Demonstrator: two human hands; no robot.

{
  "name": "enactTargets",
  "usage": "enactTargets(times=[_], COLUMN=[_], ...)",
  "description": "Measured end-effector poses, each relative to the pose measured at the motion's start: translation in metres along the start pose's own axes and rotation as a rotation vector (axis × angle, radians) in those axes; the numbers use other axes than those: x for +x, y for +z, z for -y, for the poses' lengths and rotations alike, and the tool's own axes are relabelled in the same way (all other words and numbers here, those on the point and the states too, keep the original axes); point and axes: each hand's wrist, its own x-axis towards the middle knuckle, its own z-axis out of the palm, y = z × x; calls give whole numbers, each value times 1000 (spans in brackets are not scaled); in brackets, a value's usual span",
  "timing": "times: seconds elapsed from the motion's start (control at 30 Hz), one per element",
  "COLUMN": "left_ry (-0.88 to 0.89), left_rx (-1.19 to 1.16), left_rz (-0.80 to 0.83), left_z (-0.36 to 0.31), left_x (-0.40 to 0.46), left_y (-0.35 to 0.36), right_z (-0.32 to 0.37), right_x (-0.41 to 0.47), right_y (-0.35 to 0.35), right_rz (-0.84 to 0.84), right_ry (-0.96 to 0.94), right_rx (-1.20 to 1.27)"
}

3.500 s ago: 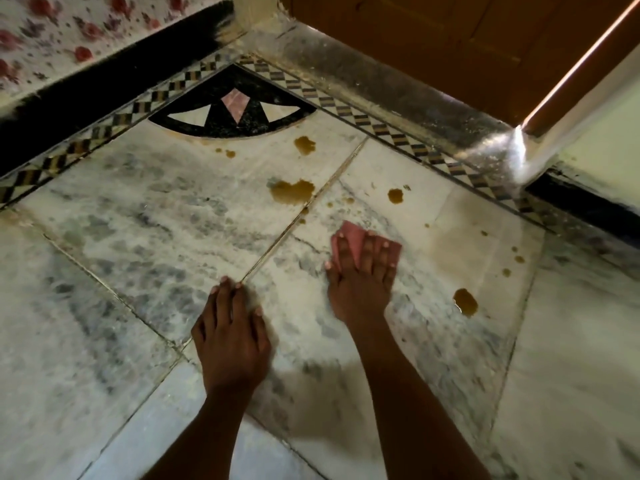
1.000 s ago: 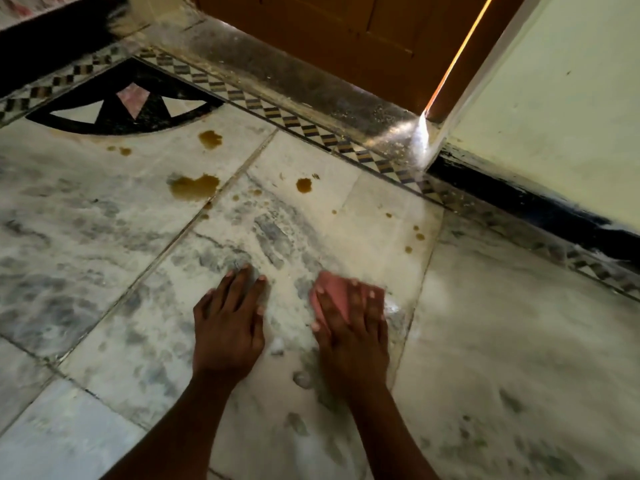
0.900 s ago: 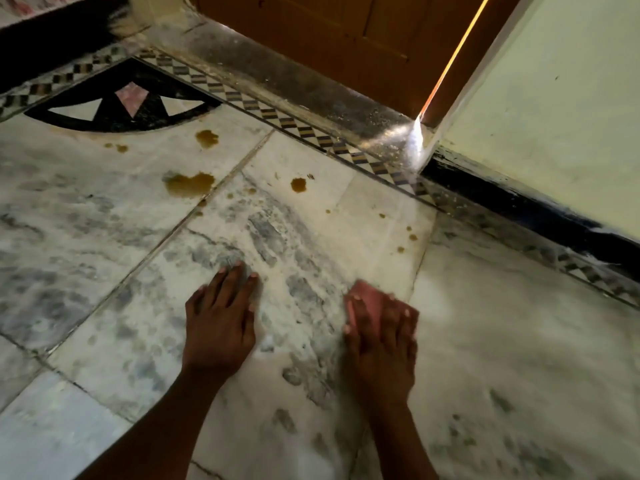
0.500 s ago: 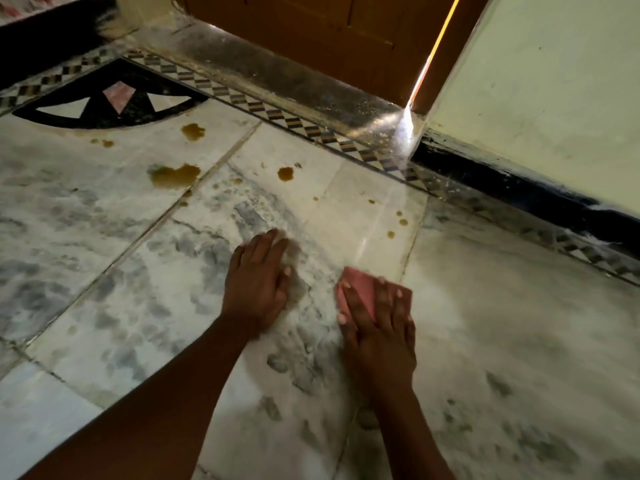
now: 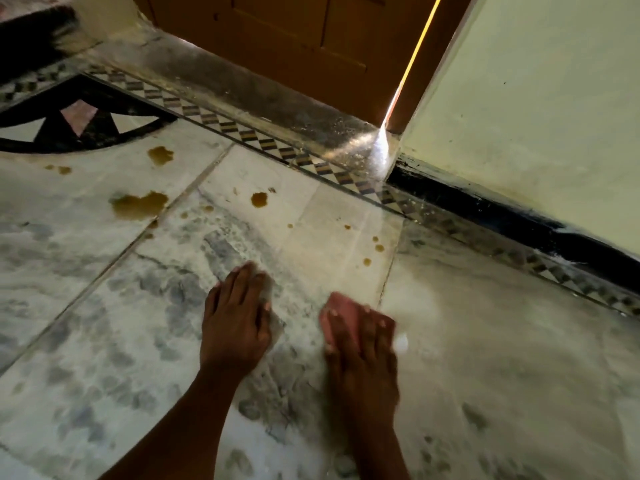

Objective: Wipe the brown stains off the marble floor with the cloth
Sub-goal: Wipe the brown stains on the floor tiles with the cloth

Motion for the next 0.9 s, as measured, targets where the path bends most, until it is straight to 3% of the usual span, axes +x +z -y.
enactTargets(times=[0.13,0.27,0.37,0.57,0.63,0.7,0.73,0.8,0.87,0.9], left_ry=[-8,-17,-16,-26,-28,-29,-31,-33,-35,-35], left_rx=[17,23,21,28,32,38,38,34,29,30], left_rz=[4,4,2,14,14,11,12,15,13,14], left_z=[1,-1,0,-1,0,0,-1,-2,-1,-1], left_x=[1,0,1,1,0,0,1,1,1,0], left_y=[5,4,3,3,4,4,4,4,4,4], right_z=[-2,34,48,38,32,21,12,-12,-29,-30], right_x=[39,59,52,52,58,63,63,59,47,42], right_y=[-3,-21,-34,-47,-59,-68,-68,-60,-55,-52], right_rz=[-72,-70,44,-141,-60,3,0,-118,-371,-488], right_ry=[230,108,41,385,572,610,601,580,589,536], right_rx=[39,118,170,955,1320,1477,1410,1007,520,409])
